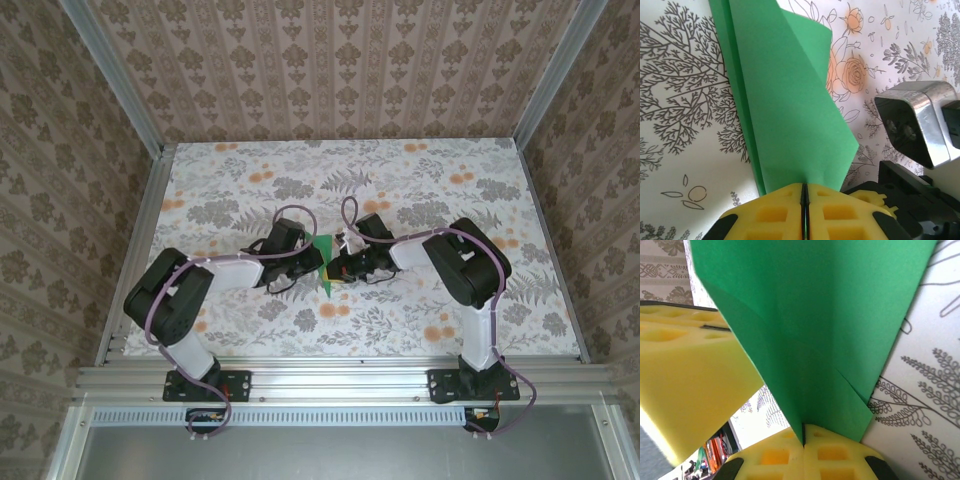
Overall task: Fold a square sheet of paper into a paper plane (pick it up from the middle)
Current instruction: Fold the wing for the fifth time at the center of the table.
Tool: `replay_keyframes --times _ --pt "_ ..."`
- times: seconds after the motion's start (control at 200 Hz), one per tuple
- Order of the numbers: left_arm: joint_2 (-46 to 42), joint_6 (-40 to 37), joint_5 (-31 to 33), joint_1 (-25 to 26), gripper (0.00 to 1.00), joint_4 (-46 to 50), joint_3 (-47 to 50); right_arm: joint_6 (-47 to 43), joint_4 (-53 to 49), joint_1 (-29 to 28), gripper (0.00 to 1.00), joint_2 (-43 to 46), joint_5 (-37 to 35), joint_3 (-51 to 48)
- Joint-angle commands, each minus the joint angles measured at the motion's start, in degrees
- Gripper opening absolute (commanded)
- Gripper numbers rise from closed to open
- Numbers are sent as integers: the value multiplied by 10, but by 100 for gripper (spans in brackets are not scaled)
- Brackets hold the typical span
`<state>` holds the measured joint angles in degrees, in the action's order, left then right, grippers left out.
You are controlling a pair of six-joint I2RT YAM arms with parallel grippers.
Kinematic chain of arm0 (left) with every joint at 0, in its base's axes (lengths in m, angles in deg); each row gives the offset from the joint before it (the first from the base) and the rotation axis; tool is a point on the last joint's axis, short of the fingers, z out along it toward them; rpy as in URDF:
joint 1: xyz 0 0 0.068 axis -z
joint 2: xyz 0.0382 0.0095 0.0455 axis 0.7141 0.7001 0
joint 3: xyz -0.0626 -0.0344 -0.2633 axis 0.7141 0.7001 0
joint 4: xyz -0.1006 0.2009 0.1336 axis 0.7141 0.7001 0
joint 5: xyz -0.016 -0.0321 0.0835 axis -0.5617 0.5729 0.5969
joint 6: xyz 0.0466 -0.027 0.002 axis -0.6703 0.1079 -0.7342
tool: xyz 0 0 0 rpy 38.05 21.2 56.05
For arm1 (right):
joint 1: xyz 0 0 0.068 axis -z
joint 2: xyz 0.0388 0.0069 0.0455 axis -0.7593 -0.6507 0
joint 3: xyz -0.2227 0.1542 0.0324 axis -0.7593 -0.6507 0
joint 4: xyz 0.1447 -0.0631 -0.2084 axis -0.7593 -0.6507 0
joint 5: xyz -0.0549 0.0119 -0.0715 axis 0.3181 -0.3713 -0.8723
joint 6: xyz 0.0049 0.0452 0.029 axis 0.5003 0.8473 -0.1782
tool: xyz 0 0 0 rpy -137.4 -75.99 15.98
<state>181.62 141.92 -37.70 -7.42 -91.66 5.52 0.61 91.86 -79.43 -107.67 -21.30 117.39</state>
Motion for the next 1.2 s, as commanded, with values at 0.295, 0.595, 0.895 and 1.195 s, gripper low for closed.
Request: replay_keyframes --times 0.295,0.595,0.895,1.195 --pt "25 -15 -1 -4 12 -10 -12 -3 -40 4 4 -31 -10 9" --pt "42 -16 5 -4 12 -6 -16 -4 -48 4 4 -31 -10 10" --pt "67 -16 9 -4 11 18 -22 -2 -58 4 10 -24 -11 17" --pt "90 -13 9 -1 10 67 -36 7 -94 8 19 47 -33 17"
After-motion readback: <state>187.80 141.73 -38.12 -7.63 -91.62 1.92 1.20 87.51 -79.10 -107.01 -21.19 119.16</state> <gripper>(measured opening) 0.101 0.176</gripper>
